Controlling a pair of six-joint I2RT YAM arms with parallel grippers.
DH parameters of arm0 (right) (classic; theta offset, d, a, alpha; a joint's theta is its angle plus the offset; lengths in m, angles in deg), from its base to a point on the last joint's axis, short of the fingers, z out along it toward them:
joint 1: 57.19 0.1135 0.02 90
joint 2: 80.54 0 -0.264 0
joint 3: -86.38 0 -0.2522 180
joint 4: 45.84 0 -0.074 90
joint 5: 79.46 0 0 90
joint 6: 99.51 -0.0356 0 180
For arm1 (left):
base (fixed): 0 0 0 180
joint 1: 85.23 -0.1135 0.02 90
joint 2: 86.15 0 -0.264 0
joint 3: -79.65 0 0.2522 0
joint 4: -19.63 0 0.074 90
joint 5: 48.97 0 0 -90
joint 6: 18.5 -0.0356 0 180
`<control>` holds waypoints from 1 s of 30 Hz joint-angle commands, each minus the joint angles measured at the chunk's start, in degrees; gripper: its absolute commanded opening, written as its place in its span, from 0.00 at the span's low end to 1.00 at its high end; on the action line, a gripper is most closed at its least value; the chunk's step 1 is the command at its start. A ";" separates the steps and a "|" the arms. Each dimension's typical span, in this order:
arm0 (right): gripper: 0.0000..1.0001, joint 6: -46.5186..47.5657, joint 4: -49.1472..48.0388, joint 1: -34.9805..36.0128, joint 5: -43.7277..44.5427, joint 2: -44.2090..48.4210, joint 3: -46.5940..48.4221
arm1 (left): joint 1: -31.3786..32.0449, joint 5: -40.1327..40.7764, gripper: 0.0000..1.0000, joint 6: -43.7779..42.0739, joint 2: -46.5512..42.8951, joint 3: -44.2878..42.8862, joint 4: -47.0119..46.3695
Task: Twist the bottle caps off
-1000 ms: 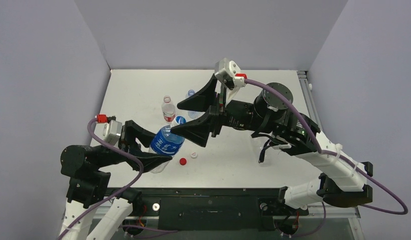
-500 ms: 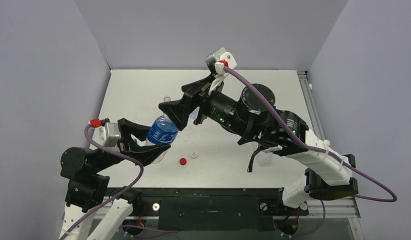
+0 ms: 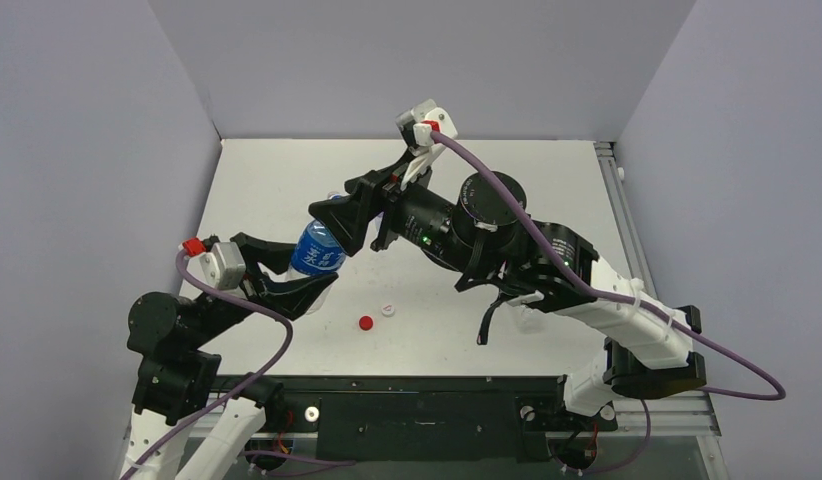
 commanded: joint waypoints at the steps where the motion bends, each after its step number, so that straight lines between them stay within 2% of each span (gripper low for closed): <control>1: 0.59 -1.26 -2.48 0.26 -1.96 -1.30 0.55 | -0.21 1.91 0.10 -1.27 -0.06 -0.07 -0.42; 8: 0.56 -1.48 0.15 -0.59 -1.82 -3.37 2.50 | -0.22 1.87 0.09 -1.36 -0.04 -0.11 -0.64; 10: 0.49 -1.71 0.41 -0.81 -1.93 -3.45 2.54 | -0.20 1.84 0.09 -1.22 -0.08 -0.29 -0.66; 15: 0.21 -1.47 -0.60 -0.90 -1.81 -2.18 1.49 | -0.20 1.69 0.09 -1.53 -0.17 -0.09 0.02; 19: 0.06 0.37 -2.83 -0.97 -3.82 1.27 -1.76 | -0.20 1.47 0.09 -1.62 0.16 -0.23 1.23; 21: 0.00 2.10 -5.35 -1.27 -8.93 3.57 -3.92 | -0.20 1.19 0.09 -0.57 0.40 -0.37 1.32; 22: 0.00 3.31 -5.92 -1.54 -11.11 5.05 -5.13 | -0.20 0.79 0.09 -0.13 0.49 -0.45 1.32; 27: 0.00 7.89 -8.31 -2.80 -33.85 9.22 -7.24 | -0.20 -5.82 0.09 6.57 1.04 -0.56 -1.11; 30: 0.00 8.55 -8.93 -3.97 -39.96 10.15 -7.55 | -0.24 -12.44 0.09 11.14 2.33 -1.23 -3.74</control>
